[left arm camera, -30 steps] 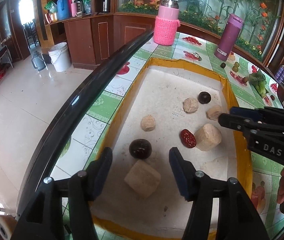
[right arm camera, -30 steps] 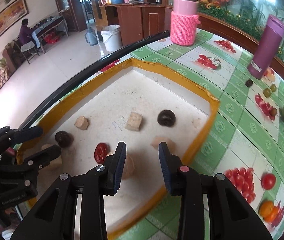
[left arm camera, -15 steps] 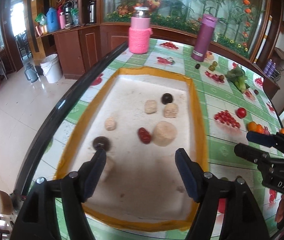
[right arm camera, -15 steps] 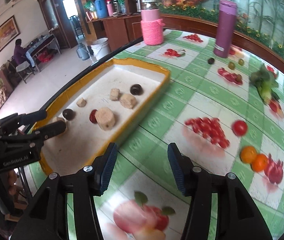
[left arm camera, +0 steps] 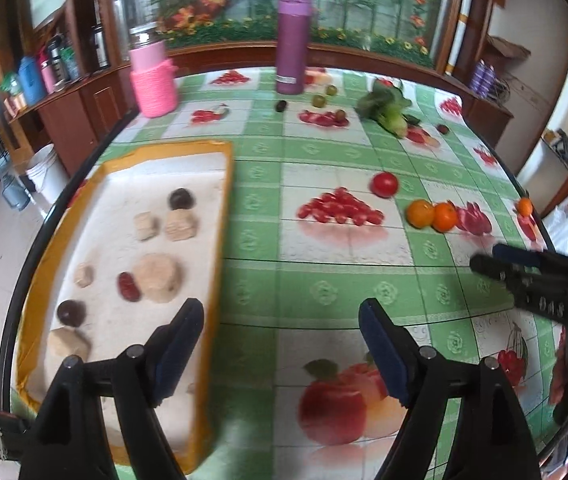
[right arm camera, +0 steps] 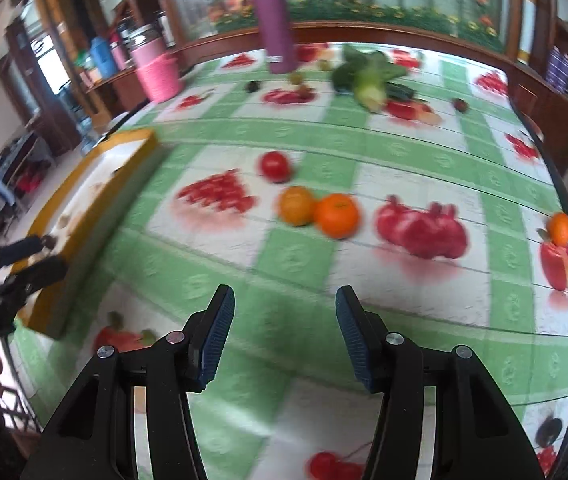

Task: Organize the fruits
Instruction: 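Move both open tools from the tray back toward the oranges, then grasp an orange with the right tool while the left tool grasps another orange, then carry the orange in each tool over to the tray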

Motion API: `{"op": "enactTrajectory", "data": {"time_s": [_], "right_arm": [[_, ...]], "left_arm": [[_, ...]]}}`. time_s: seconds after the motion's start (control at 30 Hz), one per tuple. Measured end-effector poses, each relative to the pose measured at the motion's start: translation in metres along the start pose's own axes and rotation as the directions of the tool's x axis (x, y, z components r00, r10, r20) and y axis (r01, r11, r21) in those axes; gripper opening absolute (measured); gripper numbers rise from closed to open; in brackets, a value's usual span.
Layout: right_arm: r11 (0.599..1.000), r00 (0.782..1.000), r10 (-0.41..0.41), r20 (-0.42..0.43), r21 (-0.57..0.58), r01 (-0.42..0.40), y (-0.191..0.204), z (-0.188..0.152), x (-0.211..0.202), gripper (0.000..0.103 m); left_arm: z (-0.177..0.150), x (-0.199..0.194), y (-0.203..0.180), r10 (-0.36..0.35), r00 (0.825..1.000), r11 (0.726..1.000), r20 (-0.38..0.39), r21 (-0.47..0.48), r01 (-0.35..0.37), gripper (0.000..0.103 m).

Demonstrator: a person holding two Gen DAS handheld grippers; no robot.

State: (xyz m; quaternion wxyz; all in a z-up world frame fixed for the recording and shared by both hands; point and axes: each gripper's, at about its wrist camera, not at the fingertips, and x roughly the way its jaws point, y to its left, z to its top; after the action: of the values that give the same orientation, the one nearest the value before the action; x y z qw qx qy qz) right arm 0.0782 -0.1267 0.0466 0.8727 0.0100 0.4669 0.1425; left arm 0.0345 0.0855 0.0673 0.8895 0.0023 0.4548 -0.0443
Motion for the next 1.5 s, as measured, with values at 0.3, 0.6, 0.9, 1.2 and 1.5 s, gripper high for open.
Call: {"op": "enactTrajectory", "data": {"time_s": [0.3,0.6,0.9,1.2,1.5], "right_arm": [[0.999,0.999,0.025,-0.03,-0.041,-0.026,-0.025,0.037,0.049,0.06],[0.997,0.997,0.074,0.012,-0.003,-0.074,-0.05,0.025,0.043,0.035],[0.988,0.997,-0.035,0.069,0.153,0.024,-0.111,-0.018,-0.001,0.036],[0.982,0.998,-0.028,0.057,0.19,0.017,-0.114,-0.023,0.001,0.036],[0.99,0.998,-0.02,0.067,0.142,0.01,-0.089,-0.031,-0.014,0.036]], "left_arm": [[0.017,0.025,-0.041,0.0,0.999,0.998,-0.05,0.058,0.003,0.082],[0.038,0.059,-0.072,-0.009,0.996,0.997,-0.088,0.072,0.016,0.082],[0.07,0.113,-0.123,-0.067,0.993,0.997,-0.101,0.02,0.069,0.081],[0.074,0.124,-0.13,-0.056,0.995,0.997,-0.077,0.048,0.06,0.034],[0.036,0.083,-0.101,-0.154,0.984,0.987,-0.094,0.04,0.158,0.034]]}}
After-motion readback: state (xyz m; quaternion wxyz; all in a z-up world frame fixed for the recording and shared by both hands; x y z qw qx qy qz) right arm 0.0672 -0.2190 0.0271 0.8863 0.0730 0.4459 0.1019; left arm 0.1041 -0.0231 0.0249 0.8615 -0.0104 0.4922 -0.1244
